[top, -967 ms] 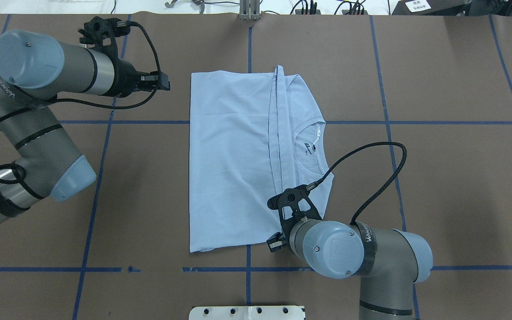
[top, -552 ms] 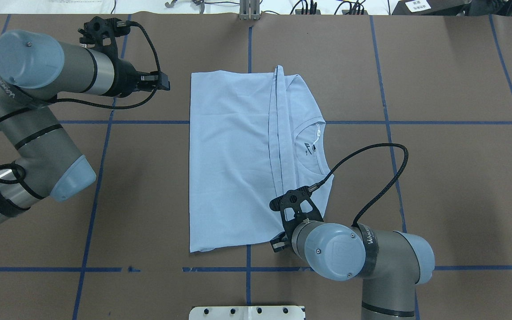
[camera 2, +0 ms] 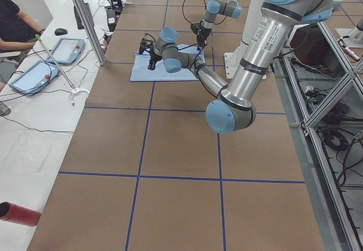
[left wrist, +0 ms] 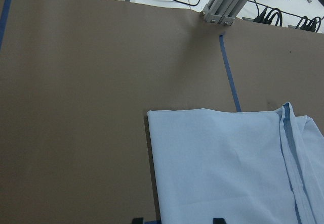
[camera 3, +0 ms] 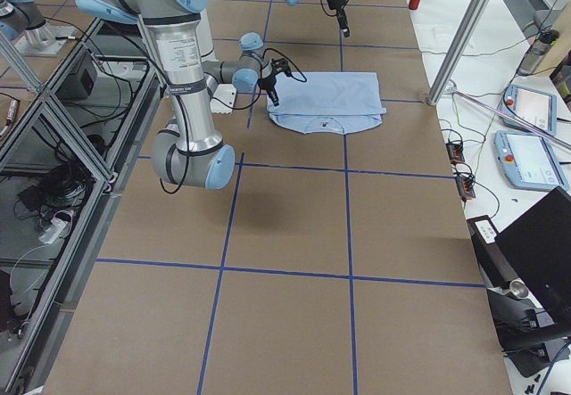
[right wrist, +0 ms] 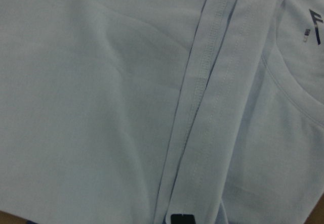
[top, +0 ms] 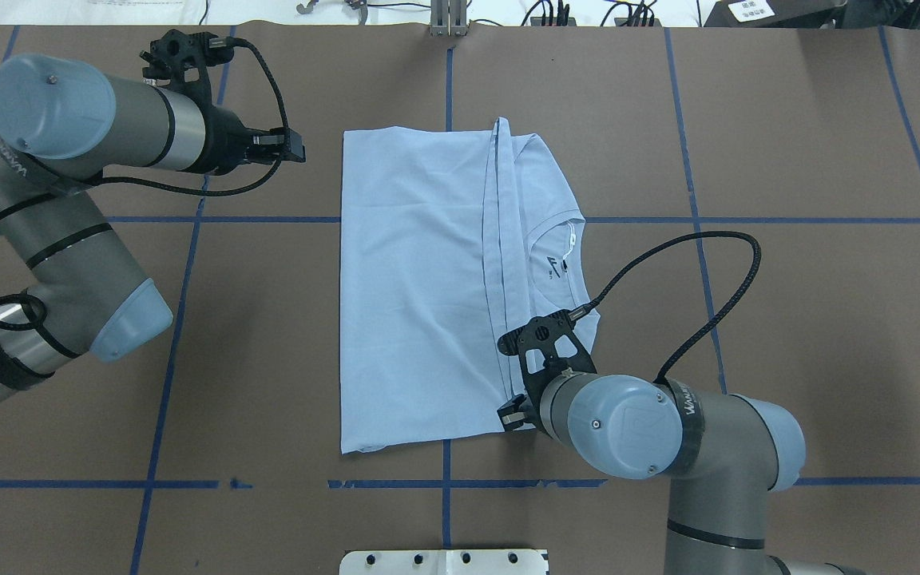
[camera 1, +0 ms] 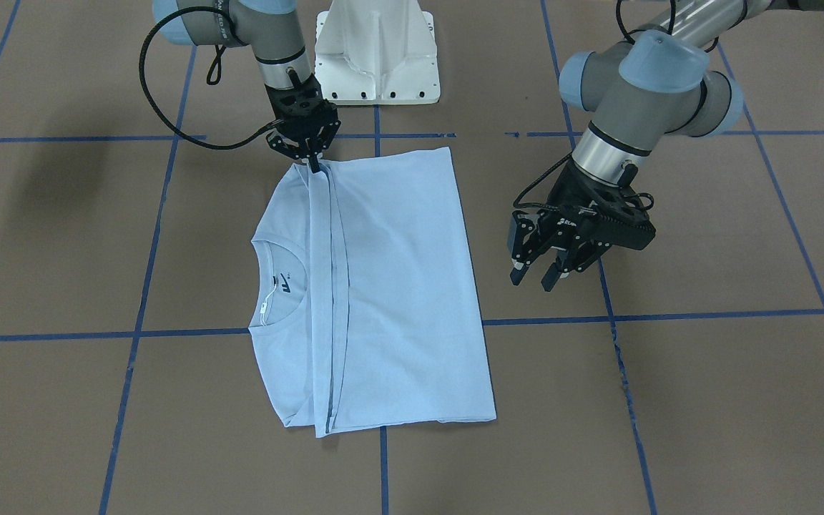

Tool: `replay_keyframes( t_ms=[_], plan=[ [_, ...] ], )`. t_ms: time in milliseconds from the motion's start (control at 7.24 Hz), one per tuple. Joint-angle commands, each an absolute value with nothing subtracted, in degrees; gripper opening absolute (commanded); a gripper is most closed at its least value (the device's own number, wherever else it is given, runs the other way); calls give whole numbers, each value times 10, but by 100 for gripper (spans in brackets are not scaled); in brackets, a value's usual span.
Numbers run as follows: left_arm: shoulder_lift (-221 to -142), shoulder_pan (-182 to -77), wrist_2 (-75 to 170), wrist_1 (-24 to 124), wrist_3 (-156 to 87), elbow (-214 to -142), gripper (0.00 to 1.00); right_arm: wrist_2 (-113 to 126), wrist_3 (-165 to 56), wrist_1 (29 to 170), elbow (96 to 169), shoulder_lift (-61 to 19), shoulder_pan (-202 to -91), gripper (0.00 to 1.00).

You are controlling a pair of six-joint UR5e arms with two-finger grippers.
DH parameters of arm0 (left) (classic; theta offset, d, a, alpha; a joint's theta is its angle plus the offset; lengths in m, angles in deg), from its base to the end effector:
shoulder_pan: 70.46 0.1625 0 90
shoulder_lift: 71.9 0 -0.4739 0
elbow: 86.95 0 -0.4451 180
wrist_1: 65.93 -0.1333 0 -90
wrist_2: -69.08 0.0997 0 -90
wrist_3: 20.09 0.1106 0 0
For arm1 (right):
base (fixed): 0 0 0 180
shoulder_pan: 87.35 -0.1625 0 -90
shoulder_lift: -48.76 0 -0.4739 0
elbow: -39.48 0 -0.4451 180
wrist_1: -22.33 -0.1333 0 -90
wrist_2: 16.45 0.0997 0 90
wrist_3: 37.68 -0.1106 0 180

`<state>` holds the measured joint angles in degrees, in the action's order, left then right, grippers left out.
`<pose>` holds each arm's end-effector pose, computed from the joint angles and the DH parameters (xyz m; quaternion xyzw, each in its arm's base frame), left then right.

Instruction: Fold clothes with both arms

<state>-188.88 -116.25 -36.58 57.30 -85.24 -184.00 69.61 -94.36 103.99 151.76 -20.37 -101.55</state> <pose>0.4283 -0.5887 0.2849 0.2247 0.5133 -0.0757 0.8248 -0.5878 -0.2941 0.2916 0.2032 -0.3848 -0.1348 0.8902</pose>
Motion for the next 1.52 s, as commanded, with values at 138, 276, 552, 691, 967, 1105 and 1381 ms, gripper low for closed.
replay_keyframes(
  t_ms=[138,276,552,691,967,1105,1381],
  plan=[
    [-1891,-1163,-366,573,-865,-1843,55,672,-948,1038,1573,-303,-1013,0],
    [-1891,-1163,-365,573,-867,-1846,55,664,-976,1037,1573,-327,-989,0],
    [-1891,-1163,-365,573,-867,-1846,55,654,-1023,1038,1573,-327,-962,0],
    [-1891,-1163,-365,573,-867,-1845,55,656,-1025,1038,1577,-327,-963,0],
    [-1891,-1162,-364,573,-866,-1842,55,659,-1025,1038,1581,-325,-964,35],
    [-1891,-1162,-365,574,-866,-1841,55,659,-1042,1039,1599,-326,-964,45],
    [-1891,-1162,-365,574,-866,-1840,55,654,-1194,1036,1610,-318,-963,56]
  ],
)
